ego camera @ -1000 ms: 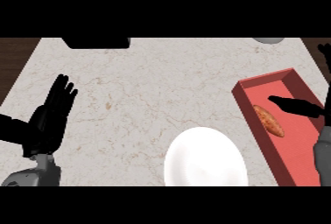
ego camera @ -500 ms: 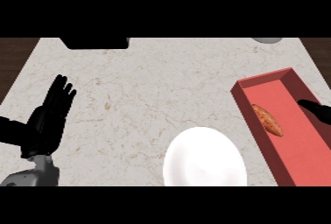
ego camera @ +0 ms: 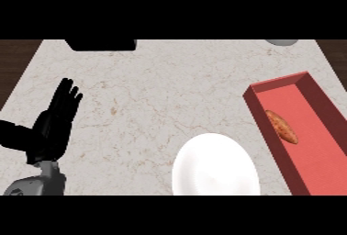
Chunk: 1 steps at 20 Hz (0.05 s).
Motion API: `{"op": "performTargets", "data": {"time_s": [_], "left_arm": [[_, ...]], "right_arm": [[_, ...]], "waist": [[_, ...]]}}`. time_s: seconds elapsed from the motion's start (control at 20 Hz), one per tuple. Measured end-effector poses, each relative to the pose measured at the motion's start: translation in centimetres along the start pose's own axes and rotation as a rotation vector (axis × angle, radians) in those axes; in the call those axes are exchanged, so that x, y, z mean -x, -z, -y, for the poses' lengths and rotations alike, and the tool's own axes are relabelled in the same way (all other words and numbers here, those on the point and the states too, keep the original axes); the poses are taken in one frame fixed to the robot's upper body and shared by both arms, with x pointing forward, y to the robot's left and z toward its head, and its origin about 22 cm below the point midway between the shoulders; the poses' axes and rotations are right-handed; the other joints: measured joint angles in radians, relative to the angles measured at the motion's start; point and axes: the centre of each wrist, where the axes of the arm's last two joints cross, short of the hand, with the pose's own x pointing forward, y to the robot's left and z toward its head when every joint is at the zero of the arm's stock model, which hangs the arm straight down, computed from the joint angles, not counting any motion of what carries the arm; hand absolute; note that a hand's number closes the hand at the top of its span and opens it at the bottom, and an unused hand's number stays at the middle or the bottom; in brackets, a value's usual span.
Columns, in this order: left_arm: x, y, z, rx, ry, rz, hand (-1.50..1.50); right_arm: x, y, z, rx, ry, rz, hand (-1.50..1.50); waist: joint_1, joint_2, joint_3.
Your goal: Pick the sweet potato from the plate and place it in the cardboard box
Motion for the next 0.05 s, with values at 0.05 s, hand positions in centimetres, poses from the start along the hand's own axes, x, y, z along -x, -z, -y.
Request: {"op": "performTargets", "data": {"time_s": [0.05], "left_arm": [[0.18, 0.14, 0.13, 0.001, 0.001, 0.003, 0.00]], "right_arm": [[0.63, -0.32, 0.61, 0.004, 0.006, 0.003, -1.50]], "waist": [[0.000, 0.000, 0.000]]}}
